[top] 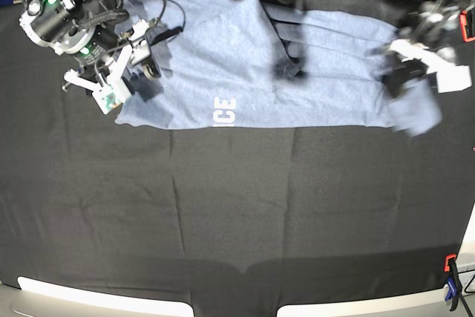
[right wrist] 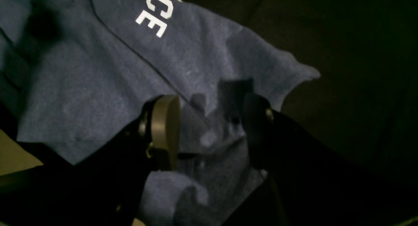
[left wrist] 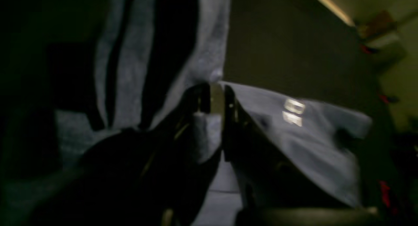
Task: Layout the t-shirt on the table in an organized manner, then fold the t-shirt properly
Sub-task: 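Fold the strip end with the left gripper toward the right gripper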
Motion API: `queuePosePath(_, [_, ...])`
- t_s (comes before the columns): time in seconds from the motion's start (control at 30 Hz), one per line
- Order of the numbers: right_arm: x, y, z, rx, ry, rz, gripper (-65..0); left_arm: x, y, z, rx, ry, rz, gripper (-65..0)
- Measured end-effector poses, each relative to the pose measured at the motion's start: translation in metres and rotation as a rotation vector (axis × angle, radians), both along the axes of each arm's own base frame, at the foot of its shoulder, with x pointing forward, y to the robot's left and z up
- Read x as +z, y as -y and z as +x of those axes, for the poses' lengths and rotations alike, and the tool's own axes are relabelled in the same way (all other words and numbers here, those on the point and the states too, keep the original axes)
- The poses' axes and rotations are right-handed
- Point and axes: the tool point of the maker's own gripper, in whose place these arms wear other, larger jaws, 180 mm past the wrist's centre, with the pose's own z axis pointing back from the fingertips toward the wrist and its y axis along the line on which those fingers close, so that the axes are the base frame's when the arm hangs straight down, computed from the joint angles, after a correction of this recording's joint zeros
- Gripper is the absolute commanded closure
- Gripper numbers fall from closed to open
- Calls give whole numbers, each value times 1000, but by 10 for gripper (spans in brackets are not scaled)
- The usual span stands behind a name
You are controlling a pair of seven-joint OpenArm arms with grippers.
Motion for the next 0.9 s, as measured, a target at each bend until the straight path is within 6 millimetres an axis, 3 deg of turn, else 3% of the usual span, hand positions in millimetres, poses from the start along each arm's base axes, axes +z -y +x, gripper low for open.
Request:
queuePosePath(0.1, [0, 0, 0, 1, 0, 2, -307, -4, 45, -2, -107, -29, -55, 0])
queuePosePath(0.23, [1, 5, 0, 11, 0, -22, -307, -12, 83, -4, -154, -82, -91, 0])
queuePosePath(0.5, [1, 9, 0, 19, 0, -38, -307, -26, 112, -3, -155, -145, -34, 0])
queuePosePath(0.7, [1, 9, 0, 19, 0, -38, -307, -19, 148, -8, -238, -119, -53, 0])
queuePosePath(0.9, [1, 9, 0, 19, 0, -38, -307, -19, 165, -8, -246, -118, -35, 0])
